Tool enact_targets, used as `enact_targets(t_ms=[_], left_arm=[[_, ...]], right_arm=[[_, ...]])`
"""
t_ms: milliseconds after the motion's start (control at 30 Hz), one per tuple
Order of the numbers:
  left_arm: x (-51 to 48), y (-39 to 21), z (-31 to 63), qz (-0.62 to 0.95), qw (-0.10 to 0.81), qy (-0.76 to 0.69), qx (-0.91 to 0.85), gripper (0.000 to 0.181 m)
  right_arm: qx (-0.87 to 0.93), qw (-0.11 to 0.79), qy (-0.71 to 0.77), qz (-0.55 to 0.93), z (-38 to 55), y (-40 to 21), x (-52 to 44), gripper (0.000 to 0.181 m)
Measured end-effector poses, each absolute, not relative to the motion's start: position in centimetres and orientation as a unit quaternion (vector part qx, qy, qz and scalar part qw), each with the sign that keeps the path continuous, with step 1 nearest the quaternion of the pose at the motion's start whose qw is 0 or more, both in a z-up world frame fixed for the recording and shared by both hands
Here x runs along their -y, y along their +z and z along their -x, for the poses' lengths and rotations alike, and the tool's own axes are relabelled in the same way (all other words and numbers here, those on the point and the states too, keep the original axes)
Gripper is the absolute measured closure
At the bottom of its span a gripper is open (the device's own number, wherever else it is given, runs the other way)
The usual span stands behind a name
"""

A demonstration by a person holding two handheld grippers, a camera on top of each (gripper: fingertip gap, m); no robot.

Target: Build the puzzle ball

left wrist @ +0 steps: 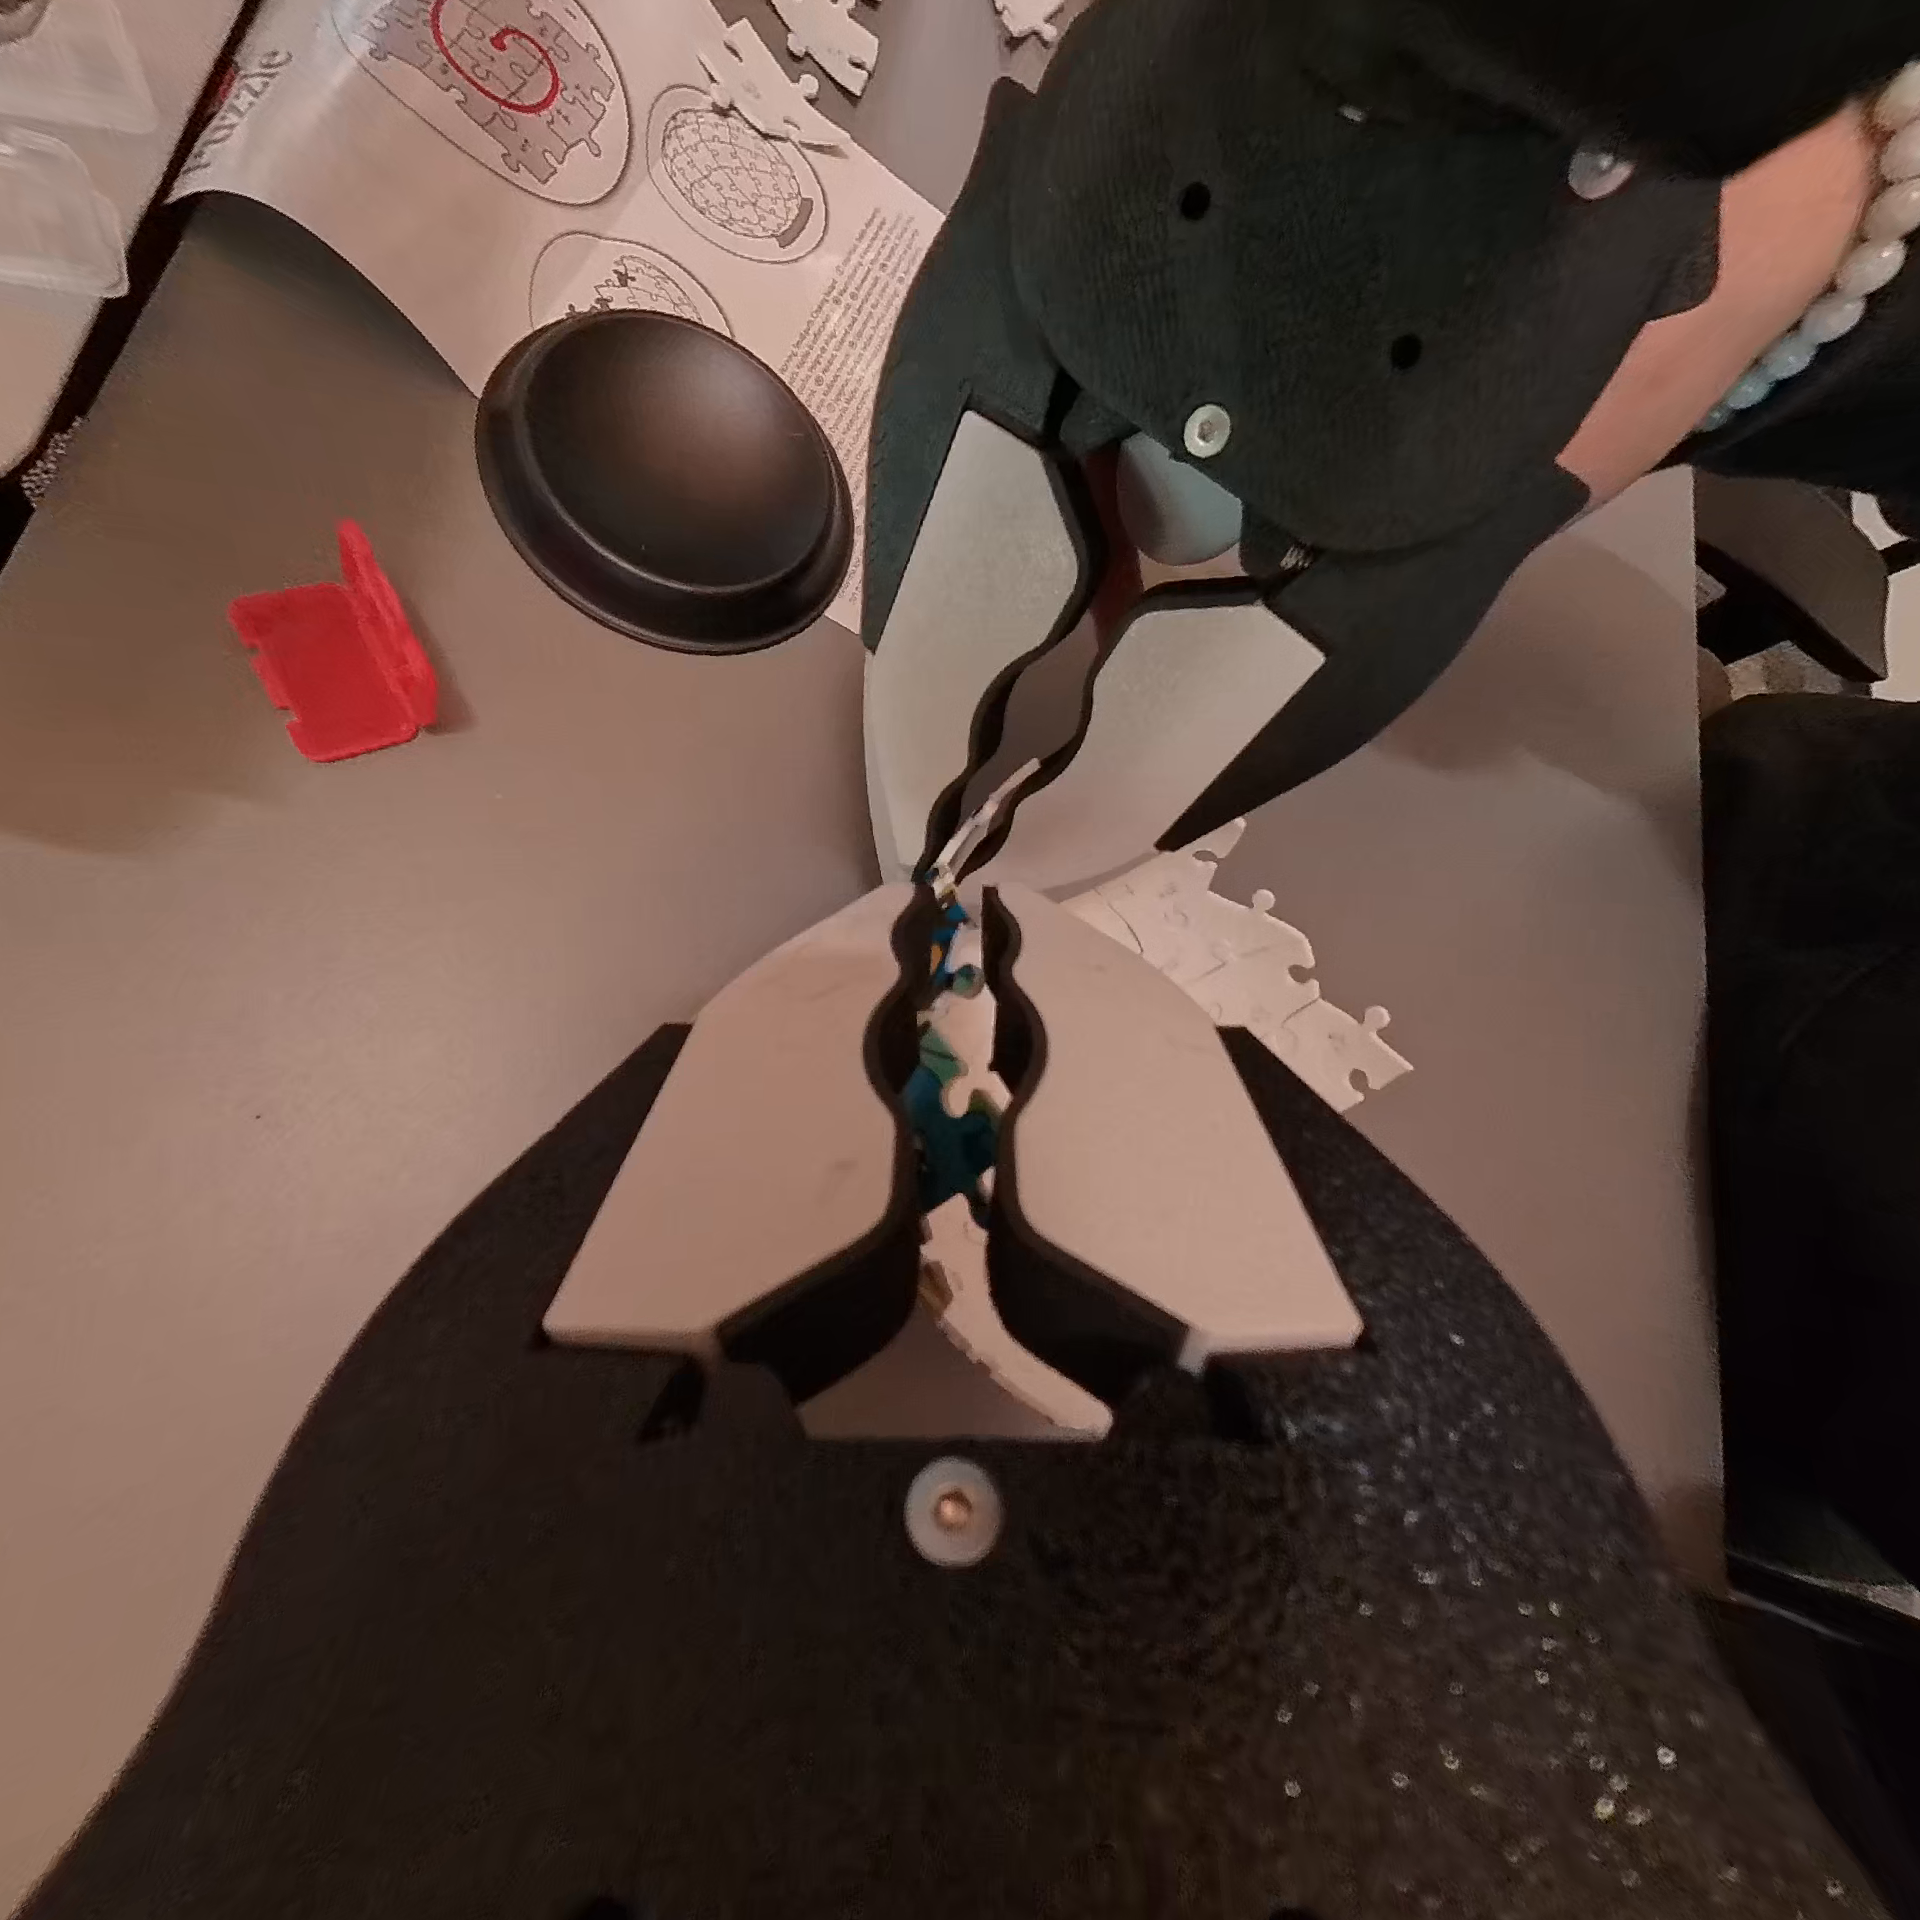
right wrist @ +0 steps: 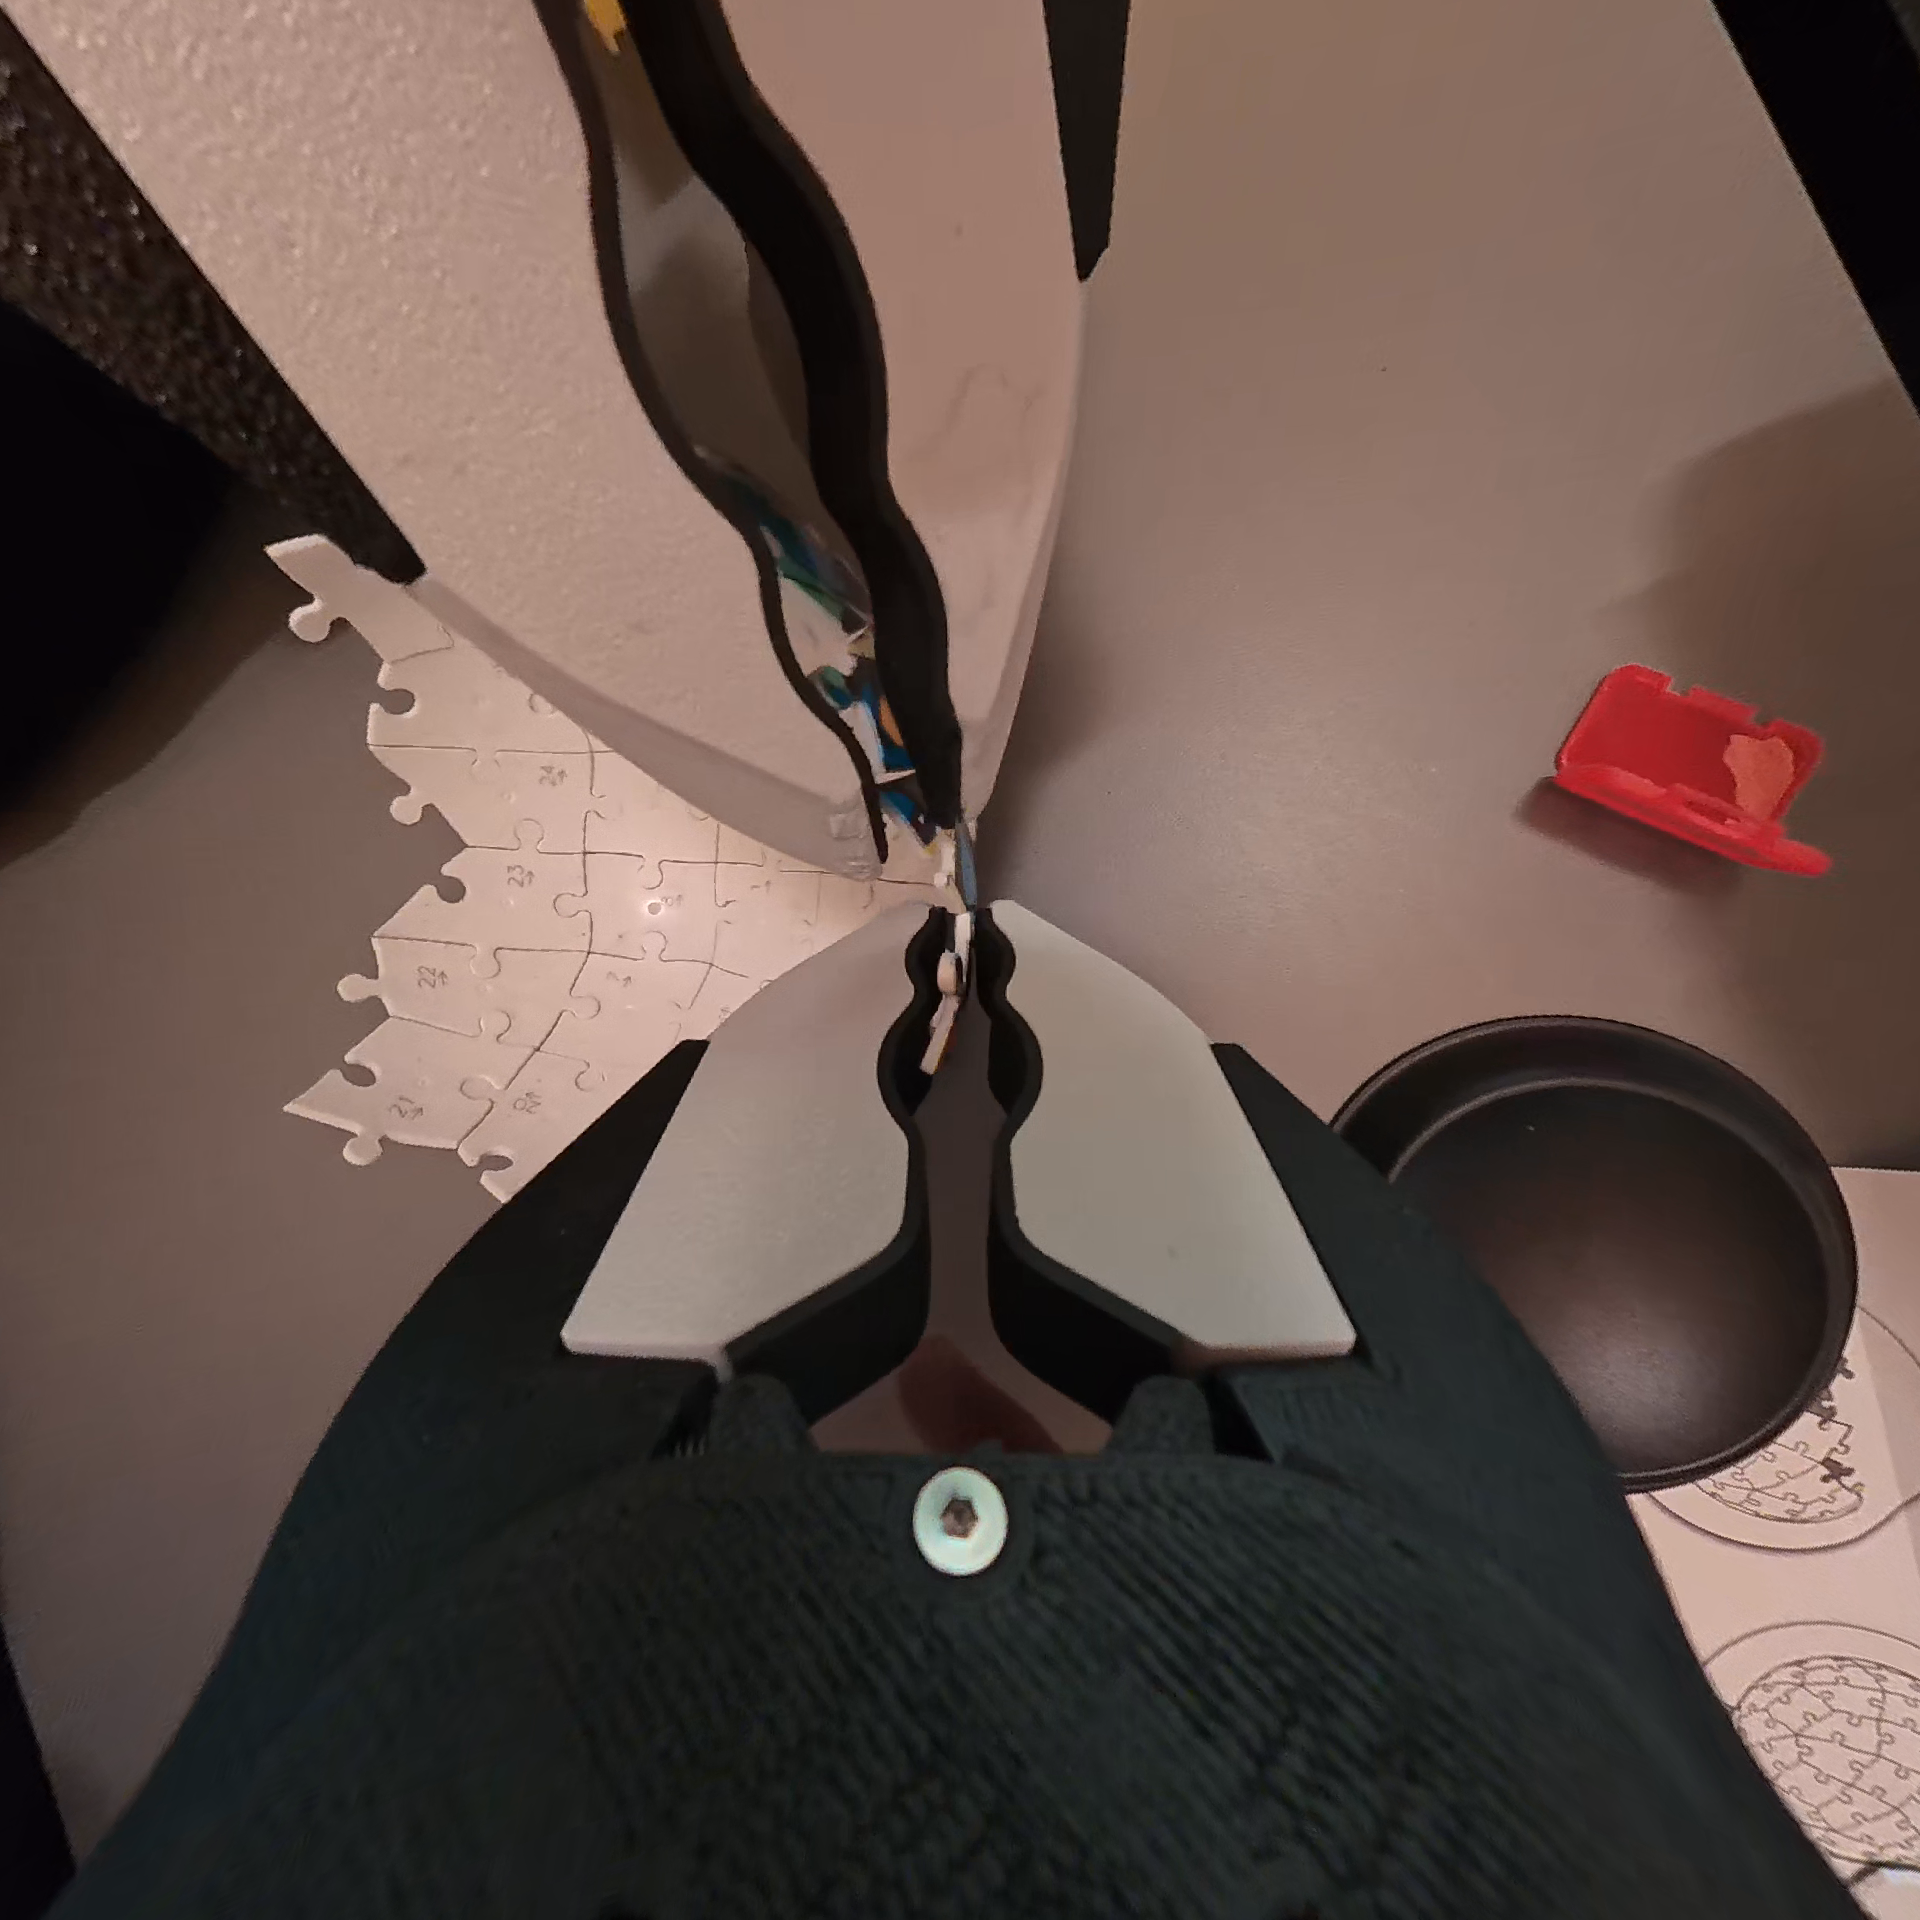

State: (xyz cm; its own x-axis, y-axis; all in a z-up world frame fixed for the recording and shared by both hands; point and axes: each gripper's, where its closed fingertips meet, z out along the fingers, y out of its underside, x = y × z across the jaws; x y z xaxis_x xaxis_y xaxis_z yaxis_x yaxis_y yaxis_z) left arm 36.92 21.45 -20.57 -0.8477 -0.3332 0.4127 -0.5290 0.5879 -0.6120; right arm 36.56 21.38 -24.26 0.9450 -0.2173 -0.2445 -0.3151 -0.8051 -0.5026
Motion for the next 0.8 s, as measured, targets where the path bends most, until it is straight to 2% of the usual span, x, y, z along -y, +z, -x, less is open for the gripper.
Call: enact_targets(t_ms=[500, 600, 733, 800], left_arm=[[-21.47, -20.42, -37.09, -0.252, 0.13, 0.387, 0.877, 0.173], [-21.62, -20.51, -37.17, -0.253, 0.125, 0.384, 0.879, 0.174], [-21.59, -20.5, -37.17, -0.253, 0.127, 0.385, 0.878, 0.174], [-21.61, -20.46, -37.12, -0.251, 0.126, 0.385, 0.879, 0.175]], right_arm=[[-0.152, 0.278, 0.099, 0.943, -36.83, -24.18, -21.41, 0.176], [-0.139, 0.279, 0.077, 0.947, -37.02, -24.32, -21.23, 0.169], [-0.138, 0.284, 0.084, 0.945, -36.75, -24.25, -21.24, 0.171], [-0.134, 0.276, 0.075, 0.949, -36.88, -24.29, -20.92, 0.164]])
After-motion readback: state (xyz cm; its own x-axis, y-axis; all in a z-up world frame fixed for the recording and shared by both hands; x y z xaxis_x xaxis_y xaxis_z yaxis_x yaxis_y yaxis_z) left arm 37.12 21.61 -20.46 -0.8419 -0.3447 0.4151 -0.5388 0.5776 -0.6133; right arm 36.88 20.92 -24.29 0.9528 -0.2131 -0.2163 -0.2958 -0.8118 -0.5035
